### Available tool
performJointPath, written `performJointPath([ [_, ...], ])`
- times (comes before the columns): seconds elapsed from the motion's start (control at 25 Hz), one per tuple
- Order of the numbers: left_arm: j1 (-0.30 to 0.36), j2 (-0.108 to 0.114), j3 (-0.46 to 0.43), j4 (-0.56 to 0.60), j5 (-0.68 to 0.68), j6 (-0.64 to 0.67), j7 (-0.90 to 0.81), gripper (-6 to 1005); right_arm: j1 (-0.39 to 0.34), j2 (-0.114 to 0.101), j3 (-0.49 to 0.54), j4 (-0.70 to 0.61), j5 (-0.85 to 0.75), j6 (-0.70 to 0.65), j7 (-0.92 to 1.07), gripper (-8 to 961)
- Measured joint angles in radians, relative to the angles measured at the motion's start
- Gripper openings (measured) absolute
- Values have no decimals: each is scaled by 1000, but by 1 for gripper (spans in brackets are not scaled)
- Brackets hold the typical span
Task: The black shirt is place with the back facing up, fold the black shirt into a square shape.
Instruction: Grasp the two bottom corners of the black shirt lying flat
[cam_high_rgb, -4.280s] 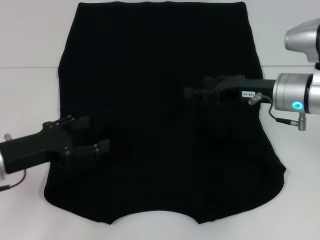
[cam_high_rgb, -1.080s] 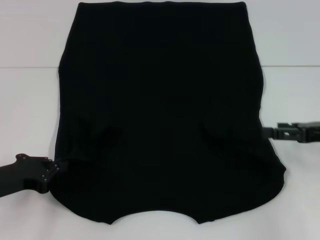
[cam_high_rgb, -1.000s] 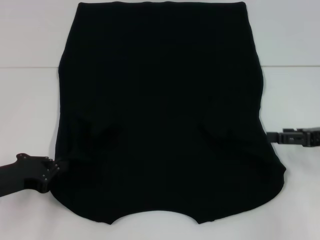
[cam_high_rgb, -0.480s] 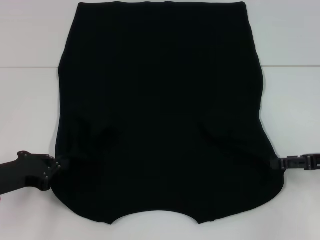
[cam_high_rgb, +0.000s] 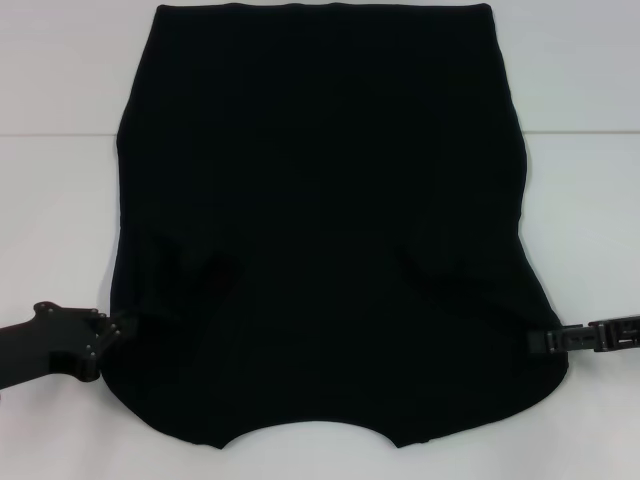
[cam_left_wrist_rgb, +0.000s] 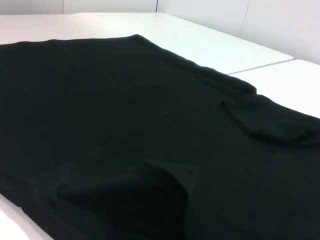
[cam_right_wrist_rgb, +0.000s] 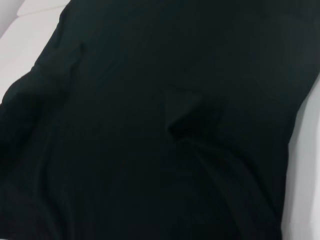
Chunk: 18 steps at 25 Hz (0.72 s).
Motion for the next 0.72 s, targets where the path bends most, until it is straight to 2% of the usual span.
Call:
performJointPath([
  [0.24,0,0,-2,1,0,2,0,19,11,0,-1,17,-6,-6,-7,881],
  [0.44,0,1,0,2,0,2,0,19,14,-5,6,11,-5,-69,-10,881],
  [0.72,-3,2,1,2,0,2,1,20,6,-12,75,4,1,-167,-28,881],
])
